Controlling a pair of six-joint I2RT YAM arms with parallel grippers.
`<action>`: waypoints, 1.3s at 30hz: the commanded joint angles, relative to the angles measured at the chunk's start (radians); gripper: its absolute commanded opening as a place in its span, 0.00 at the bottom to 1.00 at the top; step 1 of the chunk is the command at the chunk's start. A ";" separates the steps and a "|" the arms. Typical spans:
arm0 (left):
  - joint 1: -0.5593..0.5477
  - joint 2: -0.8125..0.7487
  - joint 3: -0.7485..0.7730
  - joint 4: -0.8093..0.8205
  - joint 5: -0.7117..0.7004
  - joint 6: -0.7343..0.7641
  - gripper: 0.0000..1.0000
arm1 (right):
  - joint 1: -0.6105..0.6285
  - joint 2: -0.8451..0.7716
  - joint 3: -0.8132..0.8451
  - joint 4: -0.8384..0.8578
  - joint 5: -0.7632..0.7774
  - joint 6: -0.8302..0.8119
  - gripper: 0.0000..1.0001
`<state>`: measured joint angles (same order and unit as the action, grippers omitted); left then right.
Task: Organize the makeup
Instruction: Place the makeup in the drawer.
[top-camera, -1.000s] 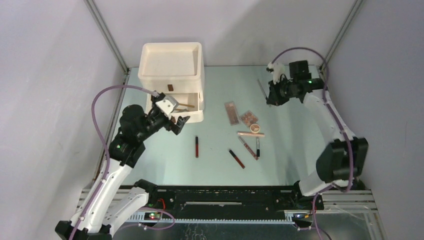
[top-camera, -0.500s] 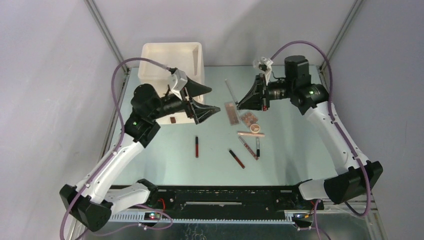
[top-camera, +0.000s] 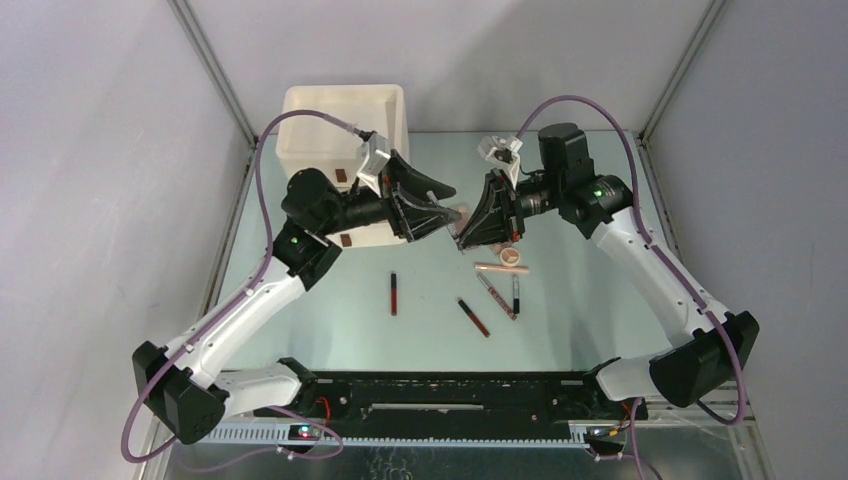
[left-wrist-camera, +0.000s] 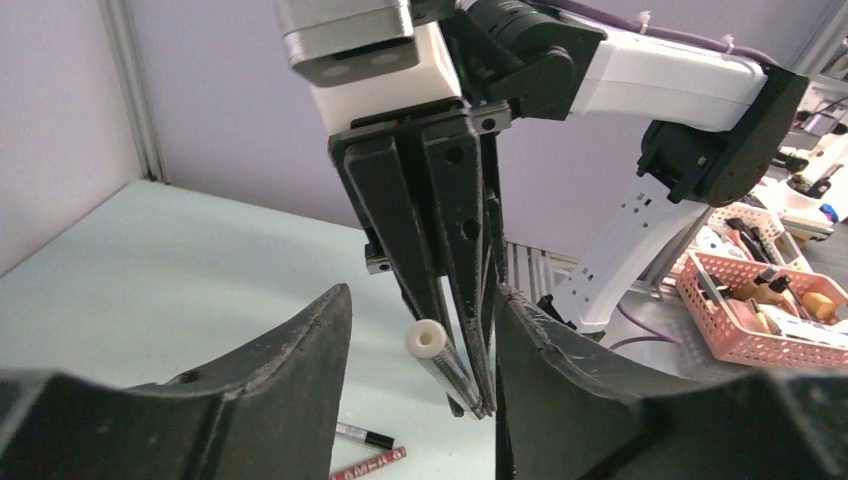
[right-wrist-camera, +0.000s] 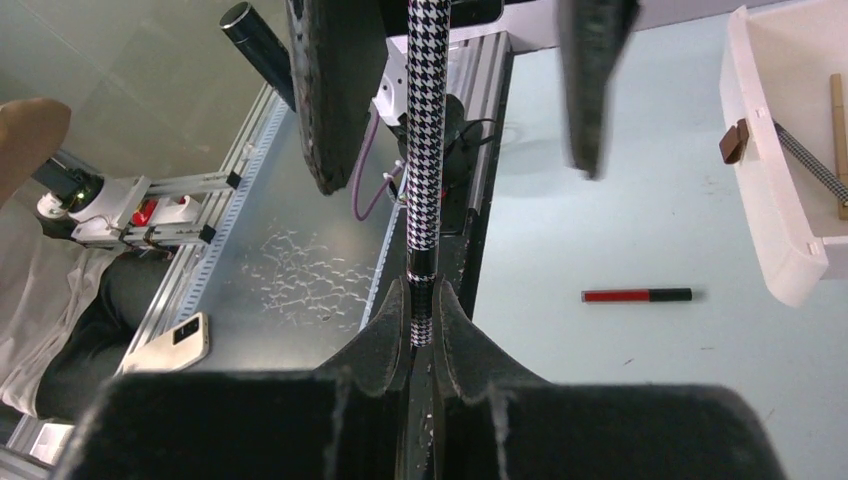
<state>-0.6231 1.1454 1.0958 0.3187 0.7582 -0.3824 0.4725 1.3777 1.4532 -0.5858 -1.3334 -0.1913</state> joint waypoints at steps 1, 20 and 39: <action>-0.011 -0.018 0.009 0.093 0.038 -0.036 0.55 | 0.005 -0.039 -0.005 0.029 -0.024 0.014 0.00; -0.010 -0.130 0.046 -0.232 -0.017 0.270 0.00 | -0.024 -0.126 -0.030 -0.077 0.185 -0.124 0.77; -0.005 -0.190 -0.083 -0.726 -0.989 1.357 0.00 | -0.287 -0.306 -0.285 -0.219 0.462 -0.266 1.00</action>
<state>-0.6346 0.9249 1.0836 -0.3660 -0.0105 0.7212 0.1909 1.0908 1.2205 -0.8085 -0.9138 -0.4229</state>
